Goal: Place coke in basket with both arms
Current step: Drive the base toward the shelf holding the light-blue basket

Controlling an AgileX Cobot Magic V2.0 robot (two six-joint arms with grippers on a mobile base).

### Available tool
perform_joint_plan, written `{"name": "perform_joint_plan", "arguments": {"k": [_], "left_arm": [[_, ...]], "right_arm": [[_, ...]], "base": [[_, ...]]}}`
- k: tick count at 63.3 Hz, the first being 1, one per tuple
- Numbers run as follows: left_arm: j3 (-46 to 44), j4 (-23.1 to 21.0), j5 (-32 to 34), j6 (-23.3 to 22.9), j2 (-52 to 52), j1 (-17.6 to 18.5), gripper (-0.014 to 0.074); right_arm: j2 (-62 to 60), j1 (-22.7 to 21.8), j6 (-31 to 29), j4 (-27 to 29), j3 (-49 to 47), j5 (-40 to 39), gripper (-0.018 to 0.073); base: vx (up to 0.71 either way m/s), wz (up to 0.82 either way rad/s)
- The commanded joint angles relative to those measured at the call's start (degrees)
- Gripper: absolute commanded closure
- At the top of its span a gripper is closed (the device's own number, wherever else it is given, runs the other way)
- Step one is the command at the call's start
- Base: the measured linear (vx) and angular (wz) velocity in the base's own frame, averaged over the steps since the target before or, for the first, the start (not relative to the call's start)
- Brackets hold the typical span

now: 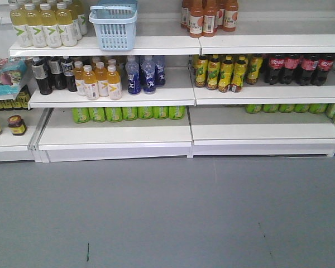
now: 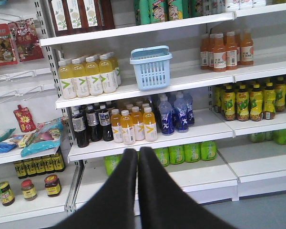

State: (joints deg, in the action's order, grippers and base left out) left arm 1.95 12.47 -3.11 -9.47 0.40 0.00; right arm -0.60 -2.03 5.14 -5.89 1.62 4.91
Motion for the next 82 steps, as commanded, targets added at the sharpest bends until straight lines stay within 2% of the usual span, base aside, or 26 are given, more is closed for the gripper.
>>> {"name": "perform_joint_plan", "arguments": {"k": [1, 82], "left_arm": [[-0.1, -0.1, 3.7, -0.2, 1.1, 0.2, 0.0603], [-0.1, -0.1, 3.7, -0.2, 1.1, 0.2, 0.0603]], "right_arm": [[-1.1, -0.2, -0.3, -0.5, 0.6, -4.1, 0.0567], [-1.1, -0.2, -0.3, -0.5, 0.6, -4.1, 0.0567]], "base": [[0.00, 0.00], [0.02, 0.01]]}}
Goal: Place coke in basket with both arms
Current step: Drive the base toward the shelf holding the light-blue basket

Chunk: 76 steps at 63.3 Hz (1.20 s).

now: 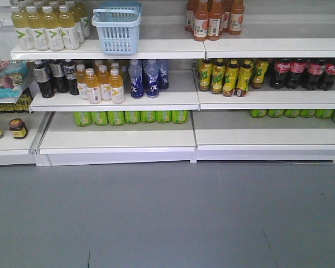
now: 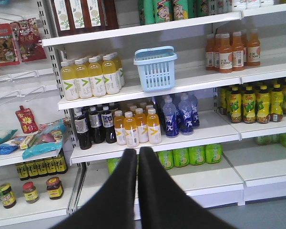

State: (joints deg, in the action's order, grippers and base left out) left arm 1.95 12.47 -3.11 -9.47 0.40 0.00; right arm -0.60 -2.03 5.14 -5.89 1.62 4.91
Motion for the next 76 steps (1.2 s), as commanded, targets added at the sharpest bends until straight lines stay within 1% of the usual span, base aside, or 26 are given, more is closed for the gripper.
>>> {"name": "perform_joint_plan", "arguments": {"k": [1, 76], "left_arm": [[-0.1, -0.1, 3.7, -0.2, 1.1, 0.2, 0.0603], [-0.1, -0.1, 3.7, -0.2, 1.1, 0.2, 0.0603]], "right_arm": [[-1.1, -0.2, -0.3, -0.5, 0.6, -4.1, 0.0567], [-1.1, -0.2, -0.3, -0.5, 0.6, -4.1, 0.0567]], "base": [[0.13, 0.00], [0.15, 0.01]]}}
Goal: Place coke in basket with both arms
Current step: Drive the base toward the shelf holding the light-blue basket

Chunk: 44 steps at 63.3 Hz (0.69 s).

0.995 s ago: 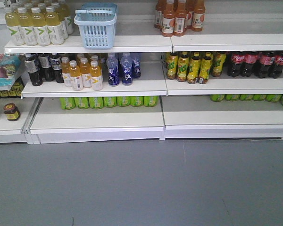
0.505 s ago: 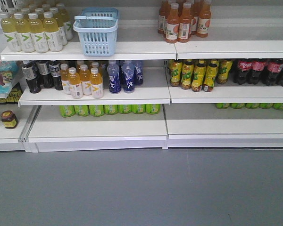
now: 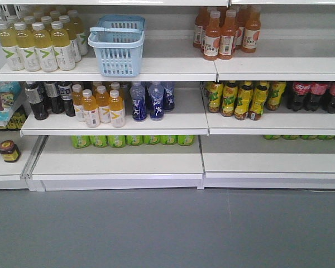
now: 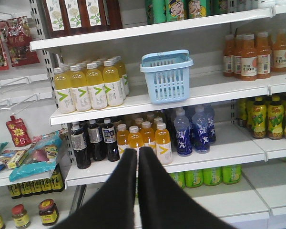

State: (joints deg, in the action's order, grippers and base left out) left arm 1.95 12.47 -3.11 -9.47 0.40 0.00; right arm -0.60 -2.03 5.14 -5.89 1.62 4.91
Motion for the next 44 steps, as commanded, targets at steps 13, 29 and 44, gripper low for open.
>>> {"name": "perform_joint_plan", "arguments": {"k": [13, 29, 44], "left_arm": [[-0.1, -0.1, 3.7, -0.2, 1.1, 0.2, 0.0603], [-0.1, -0.1, 3.7, -0.2, 1.1, 0.2, 0.0603], [-0.1, -0.1, 3.7, -0.2, 1.1, 0.2, 0.0603]], "right_arm": [[-1.1, -0.2, -0.3, -0.5, 0.6, -4.0, 0.0567], [-1.1, -0.2, -0.3, -0.5, 0.6, -4.1, 0.0567], [-1.1, -0.2, -0.3, -0.5, 0.6, -4.1, 0.0567]], "base": [[0.18, 0.02], [0.18, 0.01], [0.18, 0.01]]}}
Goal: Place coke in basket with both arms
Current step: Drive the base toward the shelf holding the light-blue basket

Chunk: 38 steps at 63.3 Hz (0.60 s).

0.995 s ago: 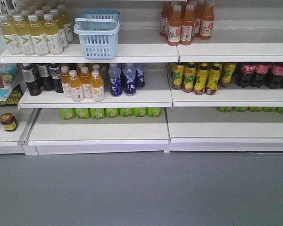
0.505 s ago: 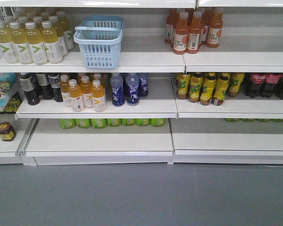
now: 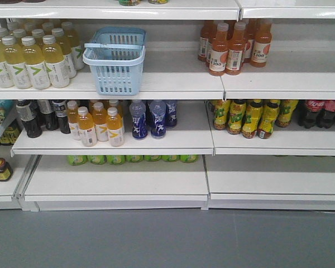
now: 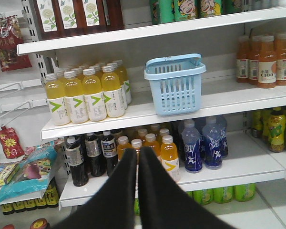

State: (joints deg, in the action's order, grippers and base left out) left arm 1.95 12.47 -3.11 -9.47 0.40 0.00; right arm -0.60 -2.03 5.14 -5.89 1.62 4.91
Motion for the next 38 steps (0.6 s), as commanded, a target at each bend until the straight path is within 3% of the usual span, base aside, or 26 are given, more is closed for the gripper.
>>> {"name": "perform_joint_plan", "arguments": {"k": [1, 38], "left_arm": [[-0.1, -0.1, 3.7, -0.2, 1.1, 0.2, 0.0603], [-0.1, -0.1, 3.7, -0.2, 1.1, 0.2, 0.0603]], "right_arm": [[-1.1, -0.2, -0.3, -0.5, 0.6, -4.1, 0.0567], [-1.1, -0.2, -0.3, -0.5, 0.6, -4.1, 0.0567]], "base": [[0.18, 0.00], [0.18, 0.01]]}}
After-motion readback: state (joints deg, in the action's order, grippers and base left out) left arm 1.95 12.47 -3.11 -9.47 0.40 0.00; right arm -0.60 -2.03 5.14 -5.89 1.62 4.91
